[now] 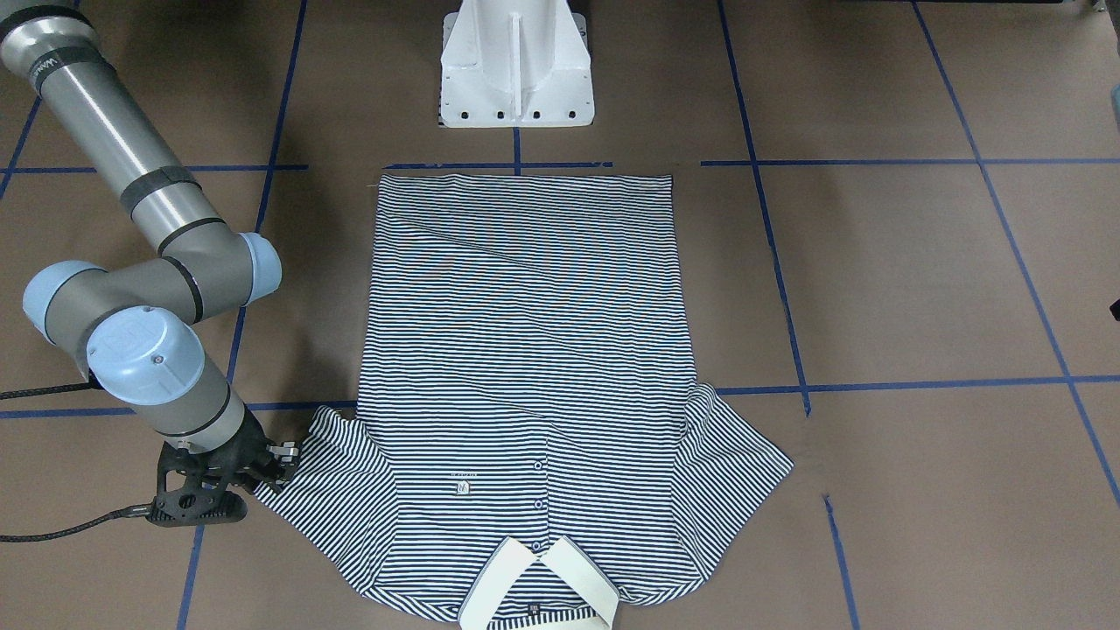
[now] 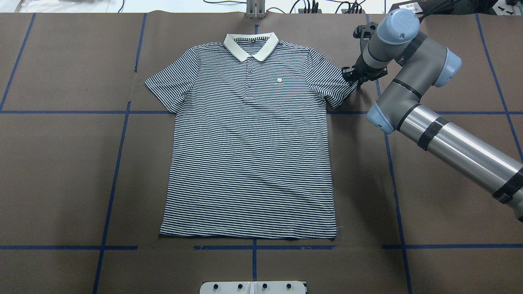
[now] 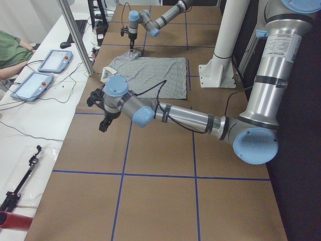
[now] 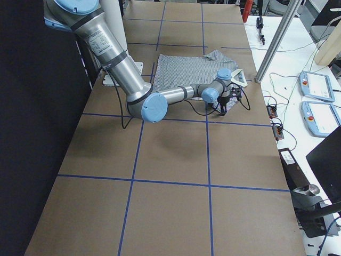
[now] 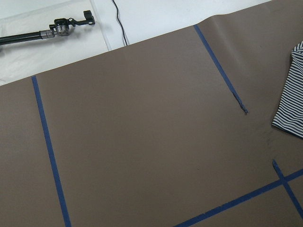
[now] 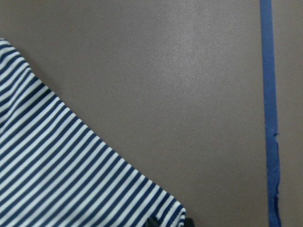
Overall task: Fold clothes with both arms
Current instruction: 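Move the right gripper to the sleeve nearest it, then grasp the sleeve with the right gripper and fold it inward over the chest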
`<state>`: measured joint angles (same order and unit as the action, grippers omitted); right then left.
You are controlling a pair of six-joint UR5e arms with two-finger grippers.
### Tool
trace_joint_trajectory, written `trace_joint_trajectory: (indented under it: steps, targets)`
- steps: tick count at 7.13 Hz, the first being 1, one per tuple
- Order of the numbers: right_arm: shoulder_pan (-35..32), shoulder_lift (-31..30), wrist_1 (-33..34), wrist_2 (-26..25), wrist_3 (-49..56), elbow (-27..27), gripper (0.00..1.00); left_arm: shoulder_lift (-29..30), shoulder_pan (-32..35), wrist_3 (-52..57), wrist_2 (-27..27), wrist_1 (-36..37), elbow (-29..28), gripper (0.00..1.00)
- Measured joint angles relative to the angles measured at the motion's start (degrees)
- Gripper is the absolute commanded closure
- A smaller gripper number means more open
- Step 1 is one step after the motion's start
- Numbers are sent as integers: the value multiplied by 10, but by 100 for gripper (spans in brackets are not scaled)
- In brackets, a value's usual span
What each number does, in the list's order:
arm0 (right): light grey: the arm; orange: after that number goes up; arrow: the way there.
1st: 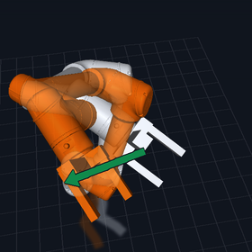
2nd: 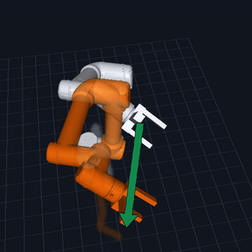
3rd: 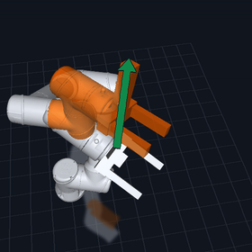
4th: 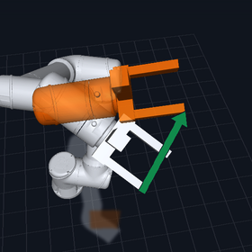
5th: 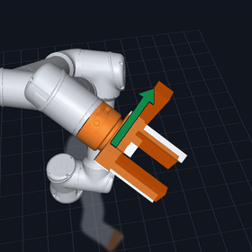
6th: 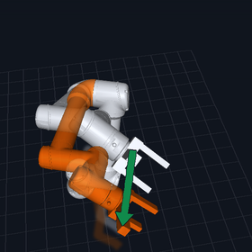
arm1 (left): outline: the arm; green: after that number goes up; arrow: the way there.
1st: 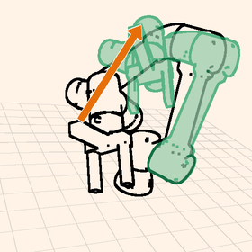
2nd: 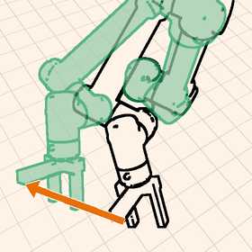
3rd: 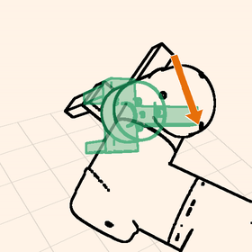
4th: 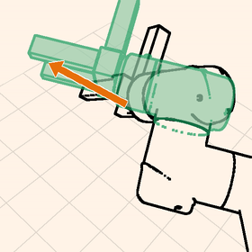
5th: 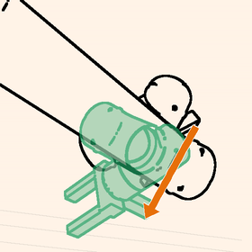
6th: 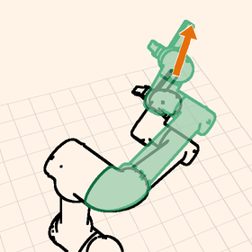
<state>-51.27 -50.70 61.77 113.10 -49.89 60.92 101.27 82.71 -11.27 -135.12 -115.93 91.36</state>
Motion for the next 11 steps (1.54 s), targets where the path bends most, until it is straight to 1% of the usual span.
trace_joint_trajectory:
  steps: [3, 6, 7, 8, 9, 10, 11]
  targets:
    - [-1, 4, -1, 4, 0, 14, 100, 1, 0, -3, 0, 0, 1, 0]
    - [-3, 11, -2, 44, -3, 76, 100, 1, 0, -9, 0, 1, 5, 0]
    - [-2, 25, -1, 51, -5, 85, 100, 0, 0, -9, -1, 1, 6, 0]
    - [0, 44, 0, 53, -7, 86, 100, -2, 0, -9, 0, 1, 6, 0]
    - [4, 69, 1, 52, -11, 74, 100, -3, 0, -8, 0, 0, 5, 0]
    - [15, 99, 1, 39, -14, 50, 100, -4, 0, -7, 0, 0, 3, 0]
    - [32, 122, 1, 11, -16, 28, 100, -4, 0, -6, 0, 0, 0, 0]
